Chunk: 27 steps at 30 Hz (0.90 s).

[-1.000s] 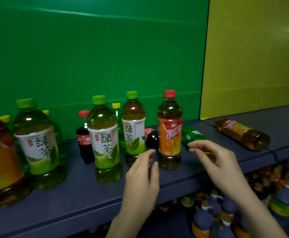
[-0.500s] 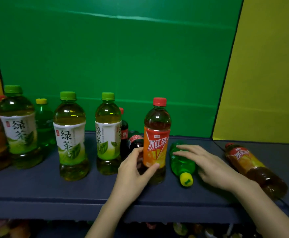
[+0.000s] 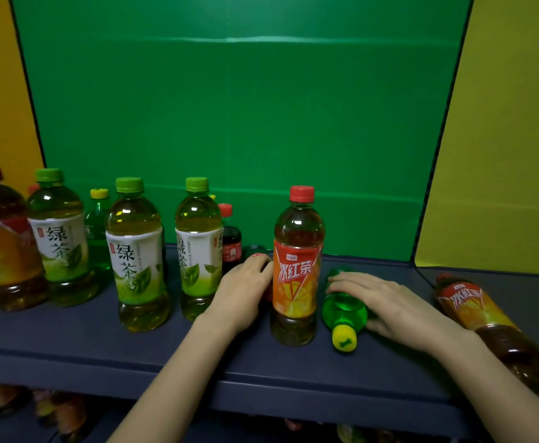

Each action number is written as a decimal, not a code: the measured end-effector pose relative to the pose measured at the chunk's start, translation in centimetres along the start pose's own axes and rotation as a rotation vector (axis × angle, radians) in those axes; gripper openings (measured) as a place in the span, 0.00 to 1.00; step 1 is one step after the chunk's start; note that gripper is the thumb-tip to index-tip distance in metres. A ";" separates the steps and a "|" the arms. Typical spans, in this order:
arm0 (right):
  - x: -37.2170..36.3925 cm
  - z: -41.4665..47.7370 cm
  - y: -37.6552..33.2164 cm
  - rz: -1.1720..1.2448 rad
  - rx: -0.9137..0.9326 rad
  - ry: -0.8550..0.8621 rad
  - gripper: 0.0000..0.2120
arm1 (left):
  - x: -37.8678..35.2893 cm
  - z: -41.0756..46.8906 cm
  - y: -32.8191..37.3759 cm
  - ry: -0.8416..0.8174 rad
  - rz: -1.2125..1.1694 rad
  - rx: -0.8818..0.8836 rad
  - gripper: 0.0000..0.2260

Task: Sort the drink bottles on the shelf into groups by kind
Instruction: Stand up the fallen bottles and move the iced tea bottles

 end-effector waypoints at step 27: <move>1.2 -0.3 0.9 0.620 -0.550 0.456 0.32 | 1.4 4.3 -0.7 0.258 -0.402 0.306 0.15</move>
Point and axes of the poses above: each hand's wrist, its own z-axis towards the middle knuckle, its own x-axis out of the back of the hand, y = z × x, the point moved 2 cm from there along z, towards the middle knuckle, and after that the axes turned 6 degrees about y, right-handed, at the moved point
